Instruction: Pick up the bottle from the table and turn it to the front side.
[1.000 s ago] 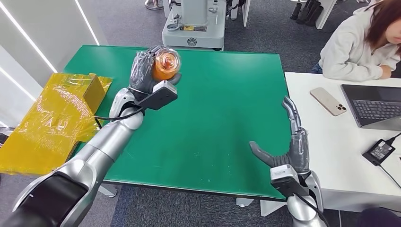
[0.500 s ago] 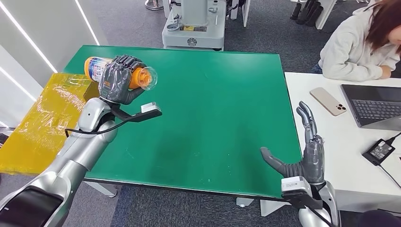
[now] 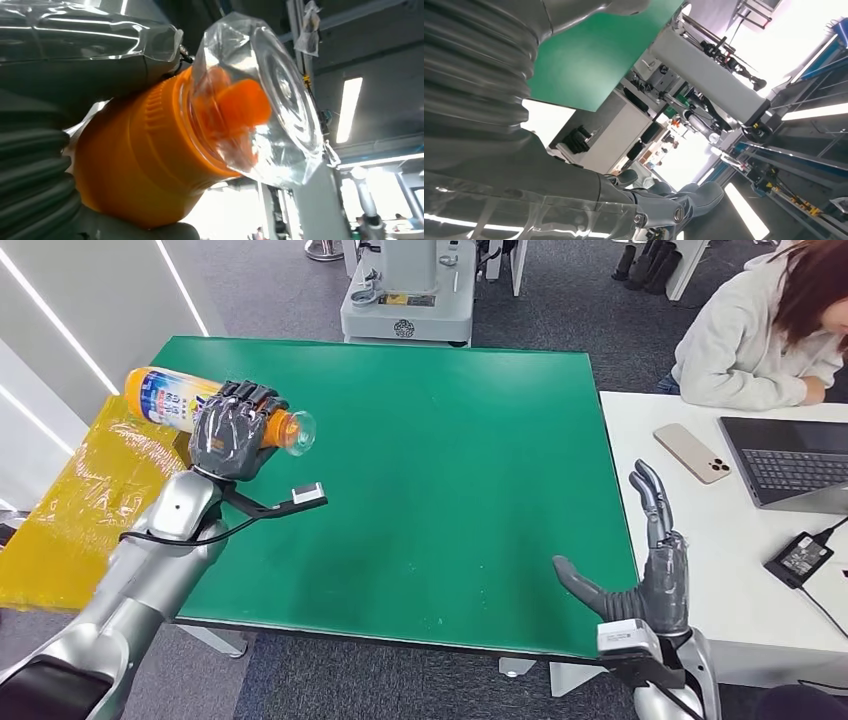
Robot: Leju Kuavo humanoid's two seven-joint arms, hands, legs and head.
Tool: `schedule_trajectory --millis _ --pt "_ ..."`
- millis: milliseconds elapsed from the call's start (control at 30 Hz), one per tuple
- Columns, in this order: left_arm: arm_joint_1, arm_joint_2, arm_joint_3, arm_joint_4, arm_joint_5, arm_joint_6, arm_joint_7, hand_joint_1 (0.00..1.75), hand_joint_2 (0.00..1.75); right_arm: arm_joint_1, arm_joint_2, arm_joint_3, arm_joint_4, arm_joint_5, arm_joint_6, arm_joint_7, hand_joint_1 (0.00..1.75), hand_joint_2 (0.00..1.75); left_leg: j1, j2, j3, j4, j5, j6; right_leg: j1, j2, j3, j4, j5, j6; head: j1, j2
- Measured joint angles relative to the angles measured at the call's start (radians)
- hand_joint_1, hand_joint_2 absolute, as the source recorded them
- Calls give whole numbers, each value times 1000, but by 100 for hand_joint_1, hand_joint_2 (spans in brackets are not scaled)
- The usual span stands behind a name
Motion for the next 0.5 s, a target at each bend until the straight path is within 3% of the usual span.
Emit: schedule_trajectory --millis 200,500 --pt "-22 61 -50 39 -45 13 102 175 175 3 6 -1 9 -11 -9 -8 0 175 0 0 0 0 1 -1 0 0 0 0 0 0 0 0" --pt "-112 117 -199 182 -47 10 121 175 175 20 6 -1 9 -33 -21 -24 0 175 0 0 0 0 1 -1 0 0 0 0 1 -1 0 0"
